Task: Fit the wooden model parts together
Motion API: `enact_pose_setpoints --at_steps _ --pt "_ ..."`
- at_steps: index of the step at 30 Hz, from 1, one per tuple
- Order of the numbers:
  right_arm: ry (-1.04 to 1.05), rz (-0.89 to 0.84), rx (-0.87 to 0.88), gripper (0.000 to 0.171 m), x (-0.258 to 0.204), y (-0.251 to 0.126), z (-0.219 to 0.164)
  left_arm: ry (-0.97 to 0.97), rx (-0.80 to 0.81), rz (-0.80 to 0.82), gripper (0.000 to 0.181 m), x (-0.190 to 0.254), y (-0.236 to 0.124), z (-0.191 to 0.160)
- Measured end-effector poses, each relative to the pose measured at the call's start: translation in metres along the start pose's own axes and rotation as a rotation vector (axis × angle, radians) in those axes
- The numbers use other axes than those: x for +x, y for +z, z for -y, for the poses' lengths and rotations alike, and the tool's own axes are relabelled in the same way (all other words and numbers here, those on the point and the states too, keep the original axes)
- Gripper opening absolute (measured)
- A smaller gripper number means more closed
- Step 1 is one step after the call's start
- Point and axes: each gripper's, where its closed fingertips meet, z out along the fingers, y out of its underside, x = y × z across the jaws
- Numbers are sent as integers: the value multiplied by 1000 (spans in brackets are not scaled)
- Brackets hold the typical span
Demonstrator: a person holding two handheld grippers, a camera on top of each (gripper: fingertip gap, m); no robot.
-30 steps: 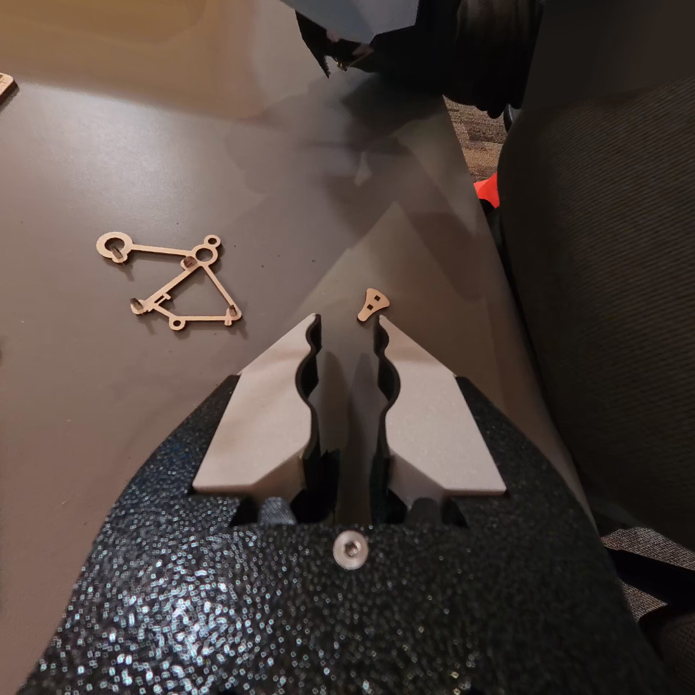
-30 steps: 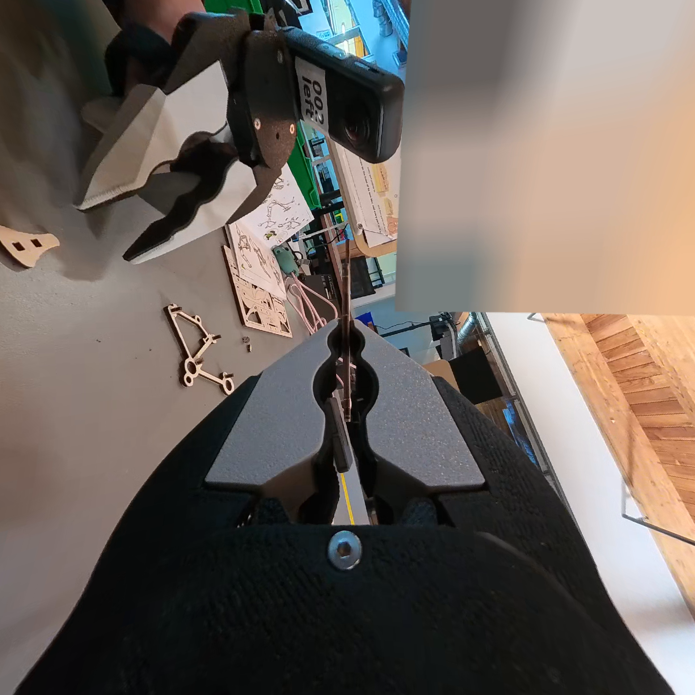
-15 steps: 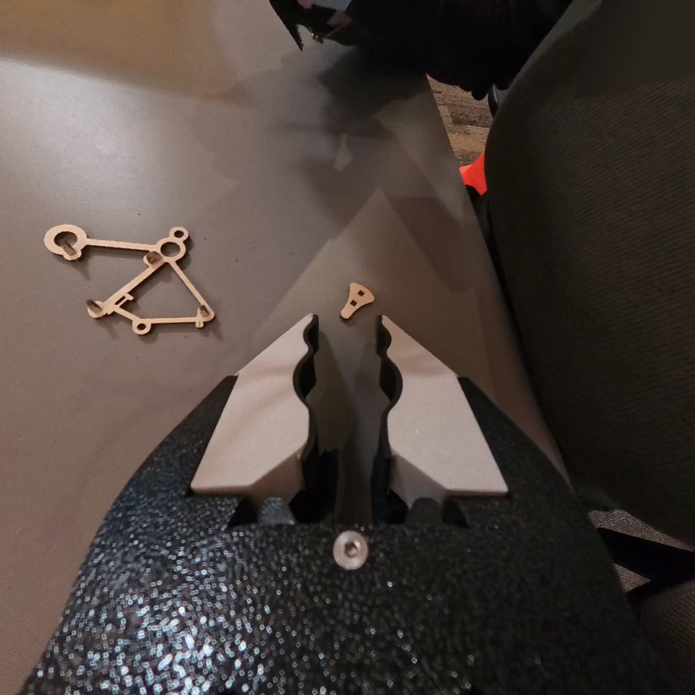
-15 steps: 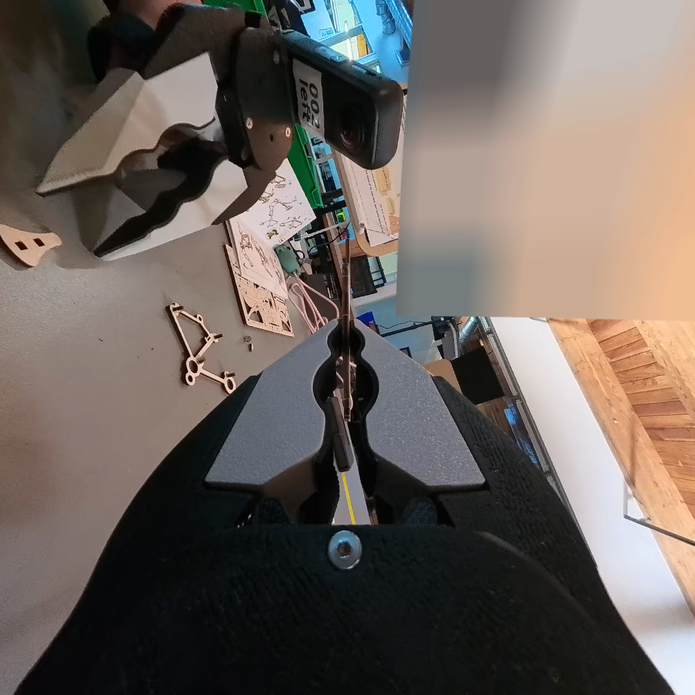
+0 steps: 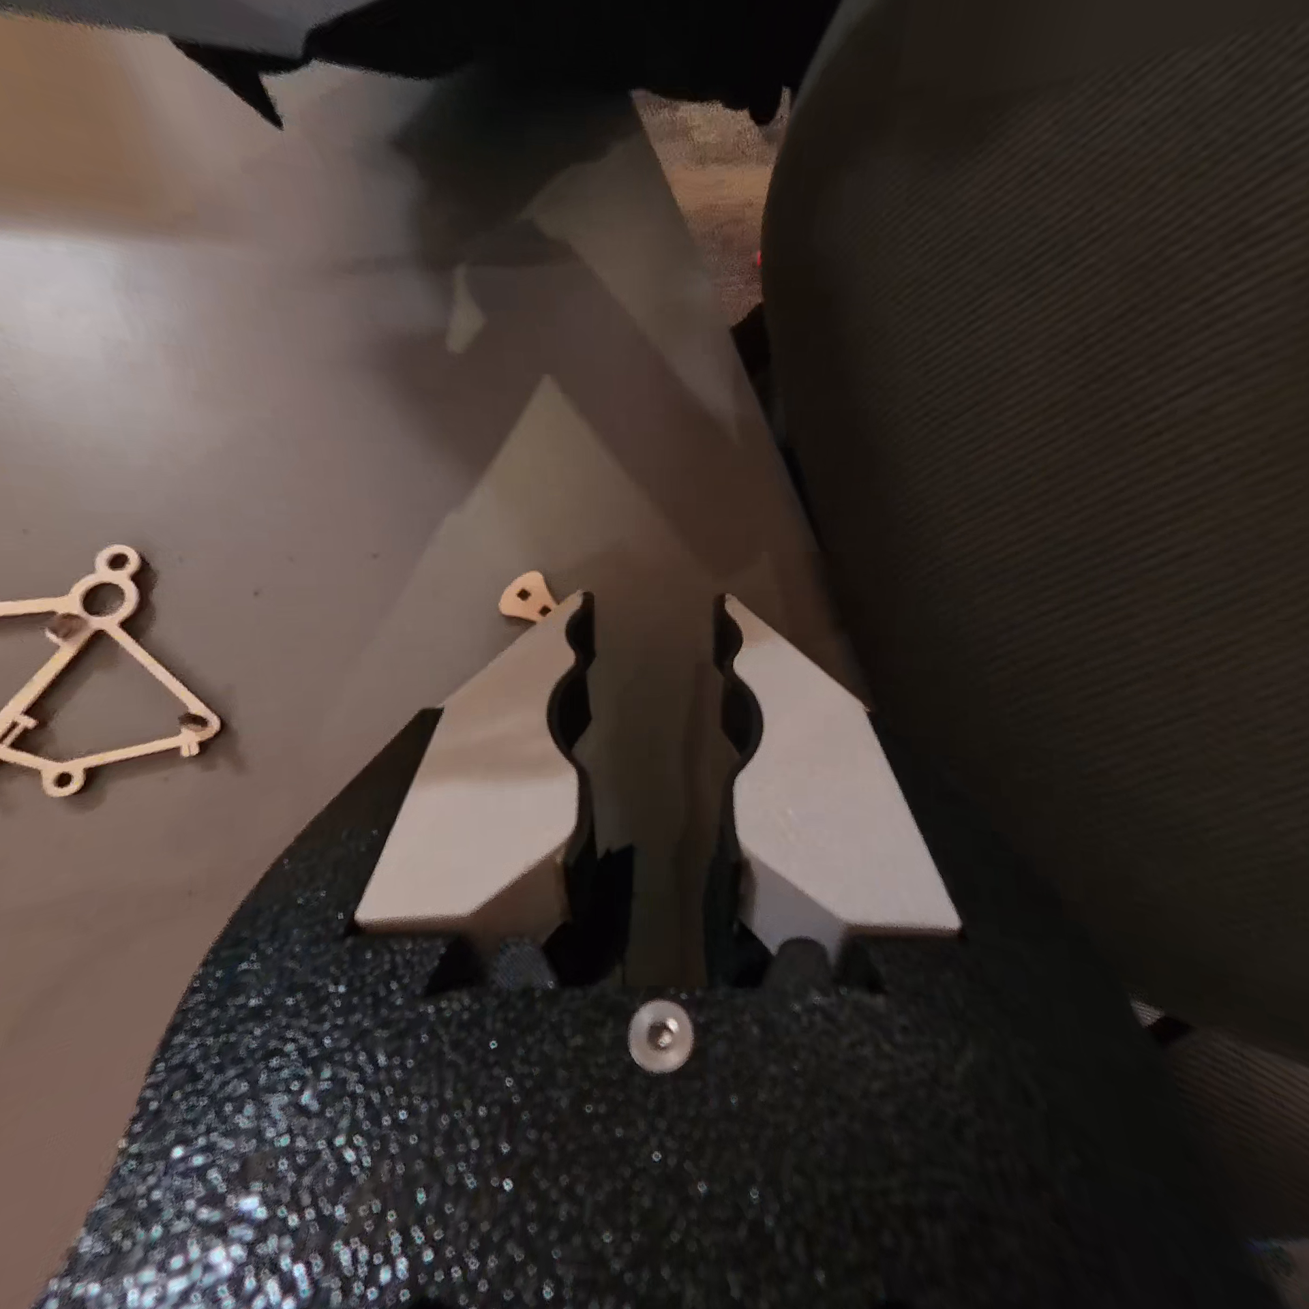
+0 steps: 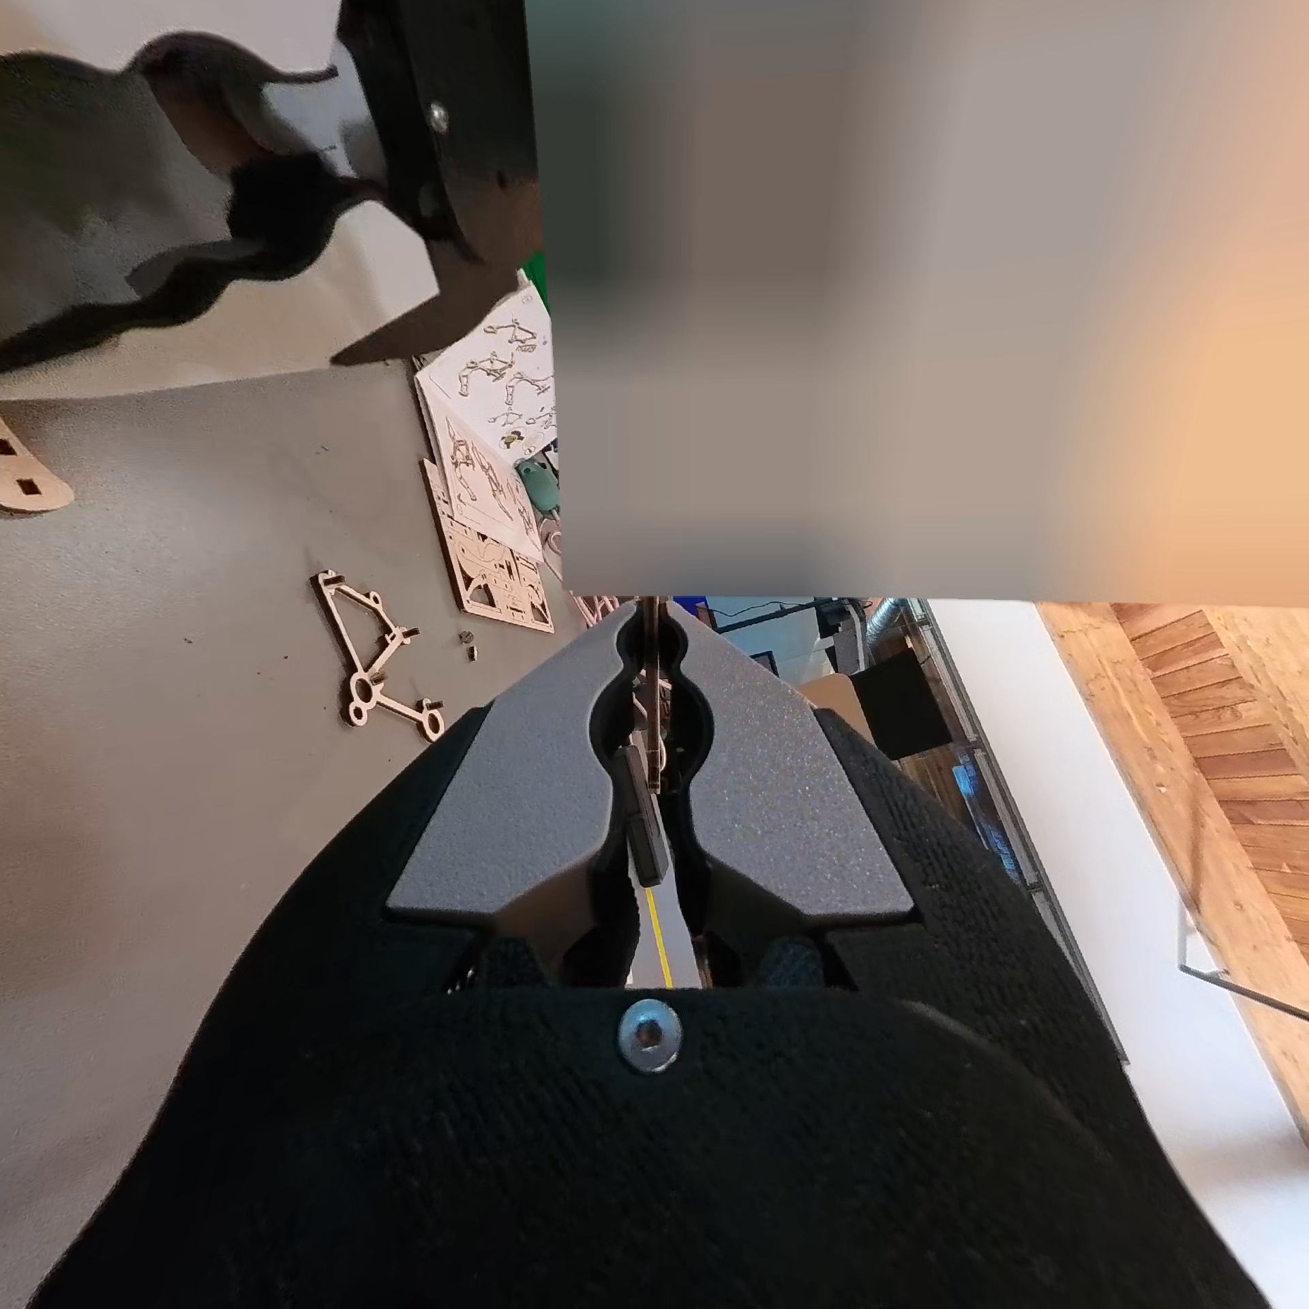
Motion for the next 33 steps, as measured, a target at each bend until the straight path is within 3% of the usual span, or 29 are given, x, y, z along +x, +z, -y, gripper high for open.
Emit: enact_pose_setpoints --at_steps 5,19,25,33 --pt "52 0 2 0 3 0 -2 -12 25 78 35 -20 -7 -1" --pt "123 -7 19 0 10 -3 0 -49 -4 -31 31 0 13 3" --pt "345 18 46 0 21 -6 -1 18 63 51 39 -19 -3 13" --pt "596 43 81 0 33 -16 -3 185 -48 -42 33 -25 9 4"
